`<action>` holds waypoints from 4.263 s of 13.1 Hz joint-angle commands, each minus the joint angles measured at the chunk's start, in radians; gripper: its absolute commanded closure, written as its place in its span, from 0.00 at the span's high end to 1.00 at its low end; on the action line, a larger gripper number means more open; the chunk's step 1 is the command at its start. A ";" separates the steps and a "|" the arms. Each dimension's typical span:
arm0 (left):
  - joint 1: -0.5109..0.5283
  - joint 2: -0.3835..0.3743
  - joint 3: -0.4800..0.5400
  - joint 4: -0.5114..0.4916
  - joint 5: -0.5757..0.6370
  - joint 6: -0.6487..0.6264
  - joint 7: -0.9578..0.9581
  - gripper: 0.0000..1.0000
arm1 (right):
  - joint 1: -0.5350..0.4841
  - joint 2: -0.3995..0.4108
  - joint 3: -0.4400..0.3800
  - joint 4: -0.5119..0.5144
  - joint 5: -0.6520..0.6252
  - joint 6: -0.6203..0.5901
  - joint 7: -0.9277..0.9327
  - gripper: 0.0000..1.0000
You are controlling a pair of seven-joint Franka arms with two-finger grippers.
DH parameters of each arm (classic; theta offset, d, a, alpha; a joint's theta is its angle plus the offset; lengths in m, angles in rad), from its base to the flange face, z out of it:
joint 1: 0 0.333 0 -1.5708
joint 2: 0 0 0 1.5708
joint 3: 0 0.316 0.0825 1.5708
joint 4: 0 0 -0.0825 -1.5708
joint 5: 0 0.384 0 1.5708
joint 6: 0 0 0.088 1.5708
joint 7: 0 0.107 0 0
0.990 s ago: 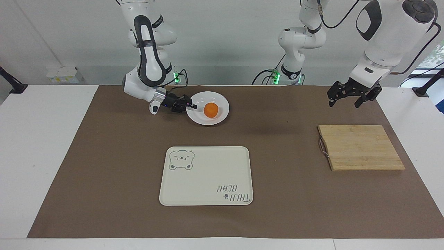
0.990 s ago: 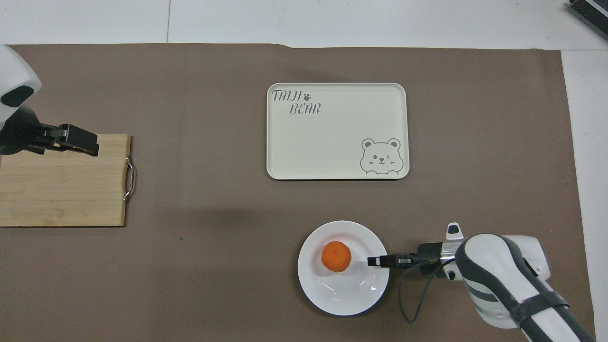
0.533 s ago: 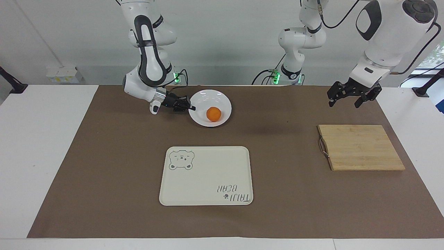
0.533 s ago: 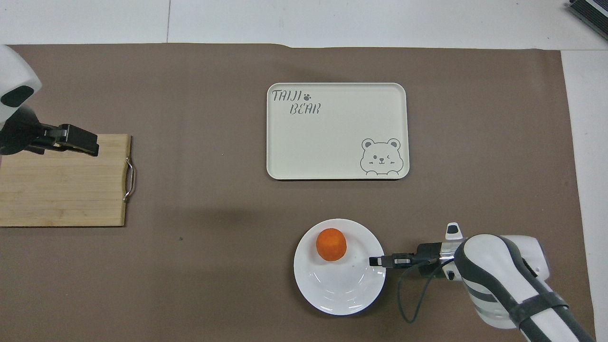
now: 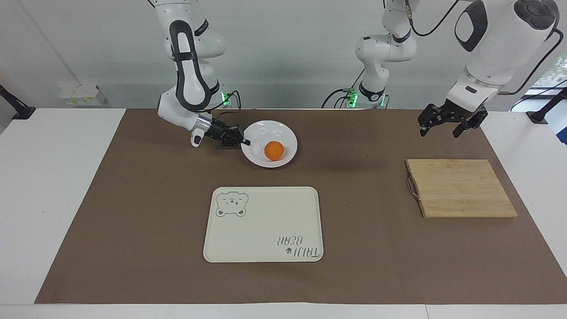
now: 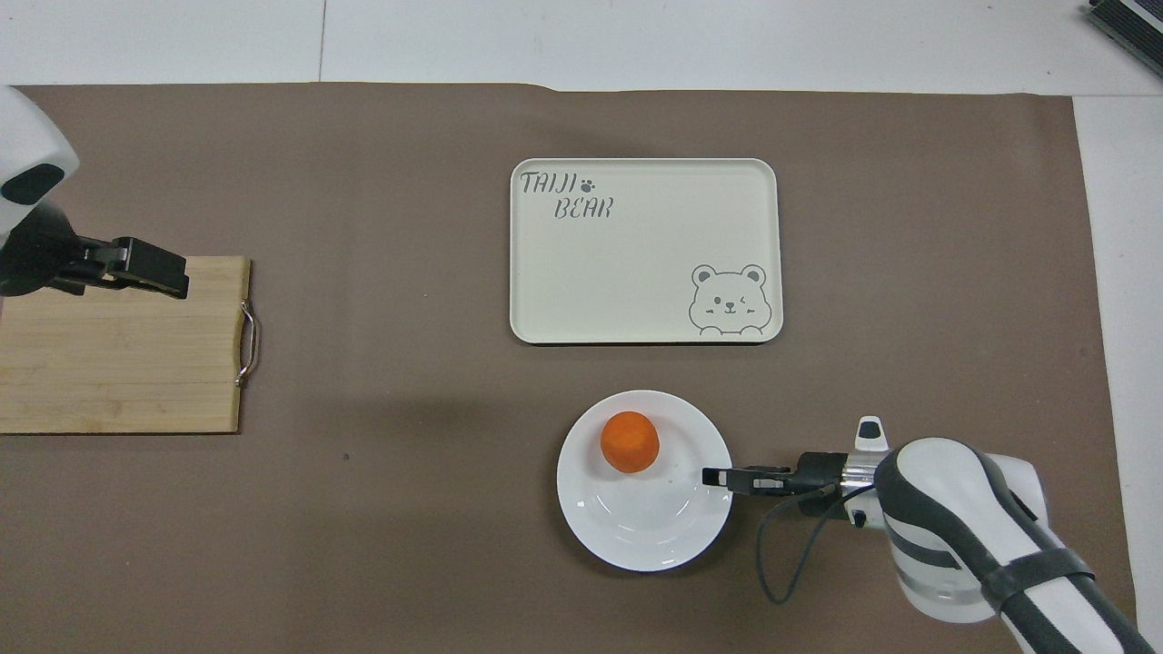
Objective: Place orange and plate with both arms
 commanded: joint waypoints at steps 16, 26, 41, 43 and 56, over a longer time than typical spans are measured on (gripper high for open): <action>0.009 -0.019 -0.005 -0.019 0.008 -0.007 0.005 1.00 | -0.021 0.309 -0.005 0.537 0.004 0.000 0.263 0.00; 0.009 -0.019 -0.005 -0.019 0.008 -0.007 0.005 1.00 | -0.083 0.525 -0.010 0.821 -0.083 -0.026 0.377 0.00; 0.009 -0.019 -0.005 -0.019 0.008 -0.007 0.005 1.00 | -0.076 0.550 -0.010 0.780 -0.150 -0.020 0.275 0.00; 0.009 -0.019 -0.005 -0.019 0.008 -0.007 0.005 1.00 | -0.078 0.552 -0.010 0.781 -0.152 -0.016 0.277 0.16; 0.009 -0.019 -0.005 -0.019 0.008 -0.007 0.005 1.00 | -0.078 0.538 -0.017 0.876 -0.481 0.050 0.331 1.00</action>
